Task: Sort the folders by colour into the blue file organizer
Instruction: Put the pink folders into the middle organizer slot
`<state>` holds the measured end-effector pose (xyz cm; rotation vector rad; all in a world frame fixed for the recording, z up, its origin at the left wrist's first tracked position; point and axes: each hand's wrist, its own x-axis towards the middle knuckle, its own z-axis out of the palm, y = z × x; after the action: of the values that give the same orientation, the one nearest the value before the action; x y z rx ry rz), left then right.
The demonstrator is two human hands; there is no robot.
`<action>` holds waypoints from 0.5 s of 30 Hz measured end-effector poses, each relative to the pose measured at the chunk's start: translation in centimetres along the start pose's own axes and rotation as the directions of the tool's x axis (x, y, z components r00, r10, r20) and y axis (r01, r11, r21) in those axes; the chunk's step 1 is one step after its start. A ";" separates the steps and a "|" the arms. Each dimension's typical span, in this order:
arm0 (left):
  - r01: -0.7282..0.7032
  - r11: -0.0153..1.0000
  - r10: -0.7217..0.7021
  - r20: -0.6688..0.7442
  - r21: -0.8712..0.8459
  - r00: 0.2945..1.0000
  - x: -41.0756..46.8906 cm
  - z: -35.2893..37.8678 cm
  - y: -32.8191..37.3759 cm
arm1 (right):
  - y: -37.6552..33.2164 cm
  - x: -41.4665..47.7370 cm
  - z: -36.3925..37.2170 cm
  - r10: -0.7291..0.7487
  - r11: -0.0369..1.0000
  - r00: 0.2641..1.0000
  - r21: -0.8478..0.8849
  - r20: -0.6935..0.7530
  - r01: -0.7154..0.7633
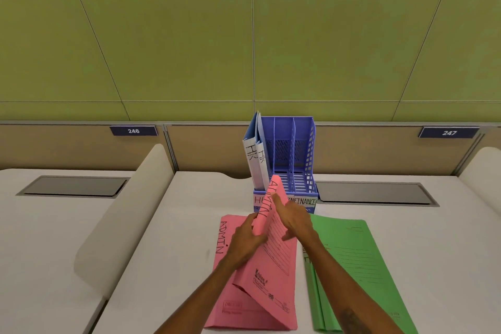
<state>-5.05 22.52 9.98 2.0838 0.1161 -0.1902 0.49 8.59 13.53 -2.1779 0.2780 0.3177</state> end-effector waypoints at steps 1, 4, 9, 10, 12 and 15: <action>0.008 0.999 -0.008 0.014 0.046 1.000 0.1 -0.2 0.6 | -0.6 -0.1 -0.2 -0.001 1.000 1.000 0.015 0.014 0.000; -0.018 0.979 0.009 0.047 0.205 0.999 0.3 -0.5 2.4 | -2.0 -0.4 -0.5 0.003 1.000 0.999 0.021 0.047 -0.004; -0.122 0.936 0.124 0.014 0.331 0.992 0.3 -1.2 5.0 | -3.4 -1.1 -1.8 -0.028 1.000 1.000 -0.006 0.006 0.028; -0.143 0.924 0.156 -0.007 0.354 0.988 0.4 -1.4 5.5 | -3.7 -1.4 -2.2 -0.030 0.999 0.999 0.013 -0.013 0.030; -0.176 0.900 0.212 -0.050 0.398 0.976 0.6 -1.5 6.3 | -4.6 -1.8 -3.0 -0.054 0.998 0.996 0.012 -0.070 0.055; -0.217 0.882 0.290 -0.120 0.418 0.949 0.4 -1.3 7.6 | -5.8 -1.9 -4.2 -0.099 0.993 0.978 0.040 -0.182 0.108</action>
<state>-3.34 19.89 17.04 2.4988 -0.1005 0.1505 1.08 8.69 20.96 -2.1656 0.2682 0.0543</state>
